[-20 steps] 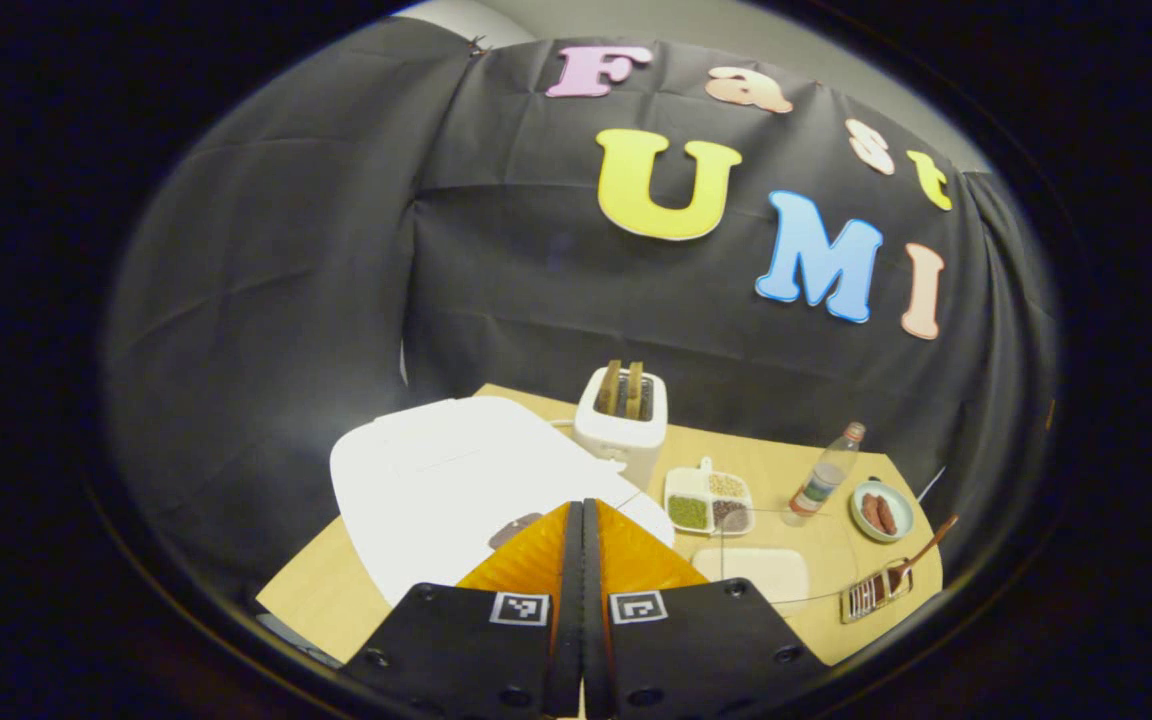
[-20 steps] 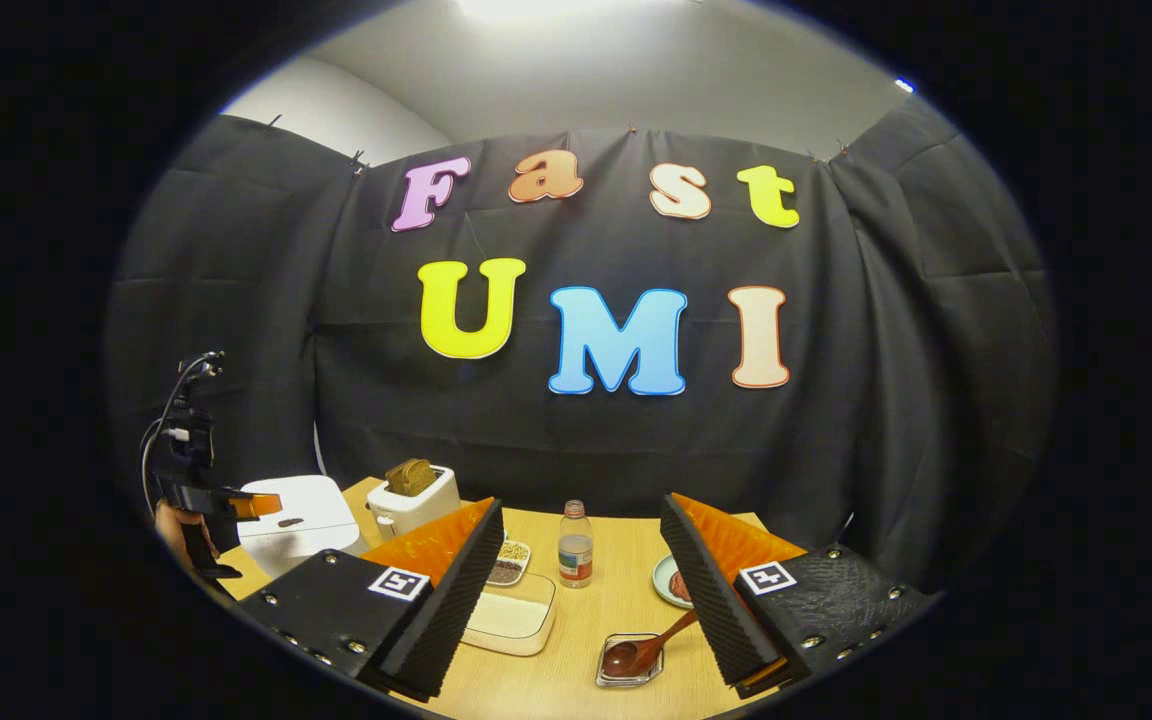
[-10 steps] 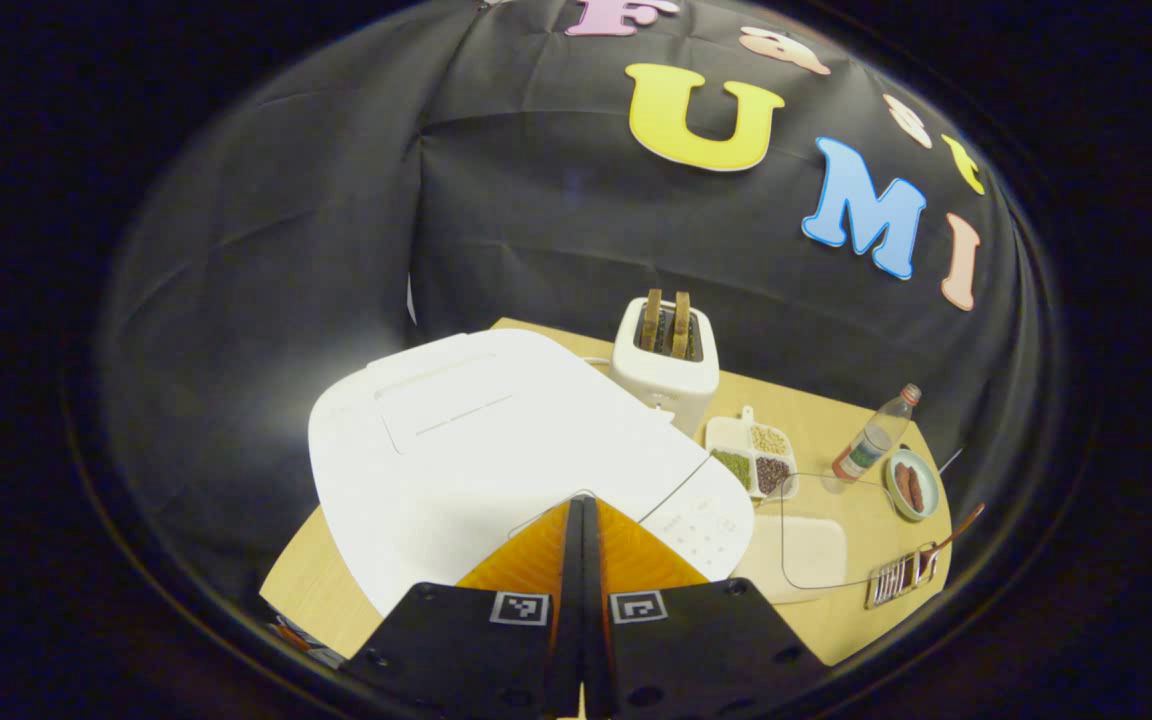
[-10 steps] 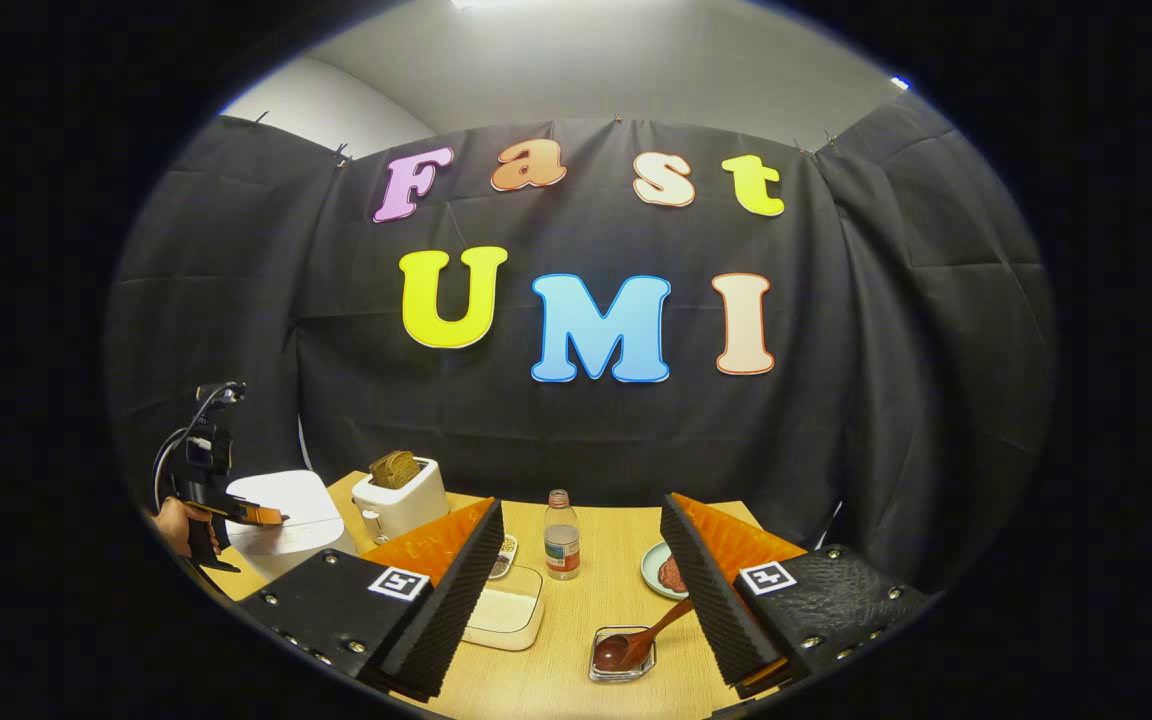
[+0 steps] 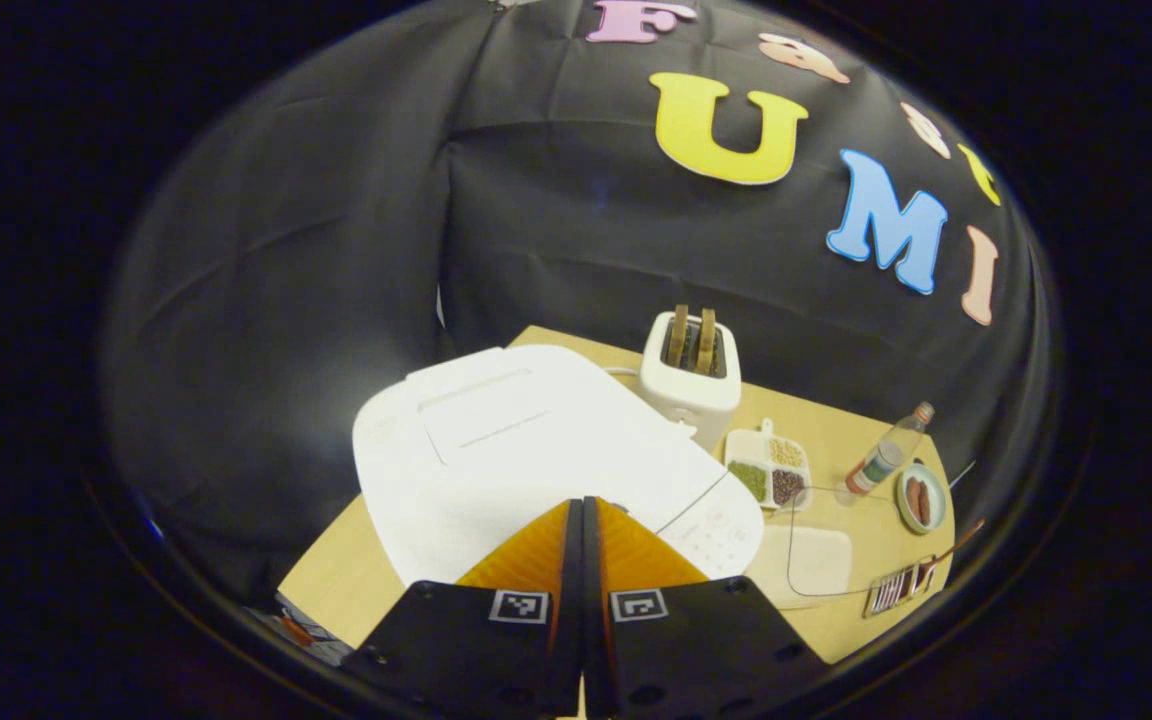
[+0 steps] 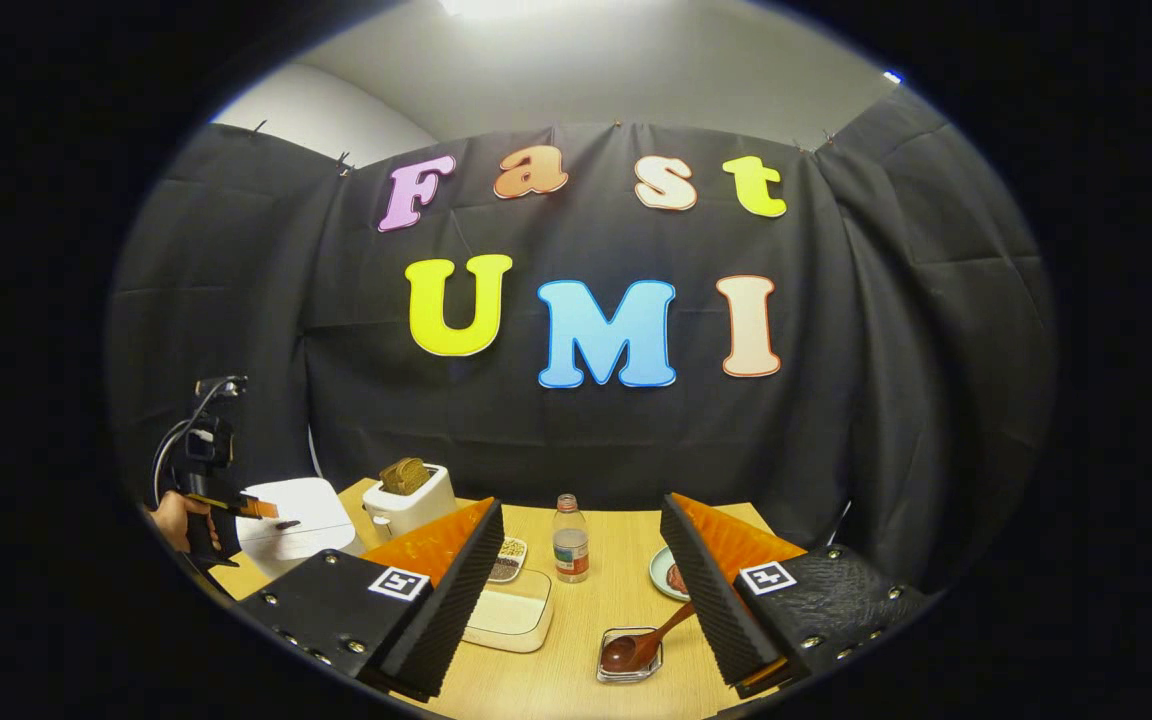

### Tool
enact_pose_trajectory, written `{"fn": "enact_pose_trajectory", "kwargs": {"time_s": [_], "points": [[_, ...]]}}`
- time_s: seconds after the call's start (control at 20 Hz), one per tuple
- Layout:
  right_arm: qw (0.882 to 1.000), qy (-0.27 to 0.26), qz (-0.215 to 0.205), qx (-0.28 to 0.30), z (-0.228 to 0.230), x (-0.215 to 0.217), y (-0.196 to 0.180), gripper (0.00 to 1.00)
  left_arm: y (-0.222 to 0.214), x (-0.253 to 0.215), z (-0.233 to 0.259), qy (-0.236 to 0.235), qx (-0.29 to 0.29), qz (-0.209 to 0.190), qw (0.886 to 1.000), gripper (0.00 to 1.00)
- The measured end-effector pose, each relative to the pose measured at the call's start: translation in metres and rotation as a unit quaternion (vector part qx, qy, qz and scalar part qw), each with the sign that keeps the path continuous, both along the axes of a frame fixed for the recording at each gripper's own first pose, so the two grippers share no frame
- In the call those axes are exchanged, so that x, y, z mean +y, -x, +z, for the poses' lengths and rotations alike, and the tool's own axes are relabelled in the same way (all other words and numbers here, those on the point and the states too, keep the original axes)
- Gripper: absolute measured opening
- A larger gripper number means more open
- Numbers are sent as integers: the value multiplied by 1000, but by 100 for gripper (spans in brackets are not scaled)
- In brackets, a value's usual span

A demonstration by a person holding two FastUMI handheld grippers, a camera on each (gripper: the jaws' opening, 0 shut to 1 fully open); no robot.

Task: Close the left gripper, press the button to open the rice cooker; take a wooden spoon from the chopstick holder with the right hand, scoop a spoonful of rice and pour it into the rice cooker, then put the wooden spoon back into the chopstick holder.

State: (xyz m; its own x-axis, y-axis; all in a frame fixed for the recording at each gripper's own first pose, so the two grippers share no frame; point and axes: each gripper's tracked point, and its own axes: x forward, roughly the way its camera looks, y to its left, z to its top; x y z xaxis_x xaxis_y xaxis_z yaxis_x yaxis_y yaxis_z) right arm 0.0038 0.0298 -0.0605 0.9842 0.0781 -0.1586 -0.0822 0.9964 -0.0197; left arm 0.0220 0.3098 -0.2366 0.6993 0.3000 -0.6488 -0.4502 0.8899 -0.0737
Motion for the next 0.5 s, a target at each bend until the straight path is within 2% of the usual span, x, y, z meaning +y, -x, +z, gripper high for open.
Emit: {"fn": "enact_pose_trajectory", "kwargs": {"time_s": [0.15,0.2,0.25,0.4,0.5], "points": [[1000,-5,2,3,-2,-2,2,97,2,-26,-7,65,1,-29,997,12],[1000,-6,2,6,-2,-2,2,97,3,-29,-15,69,14,-38,997,5],[1000,-7,2,7,-3,-2,3,97,7,-28,-26,66,34,-41,996,8],[1000,-3,1,5,-1,-4,7,97,2,-16,-32,53,47,-24,997,8],[1000,-2,1,4,-3,-6,10,97,-5,-14,-38,79,52,-16,995,8]]}}
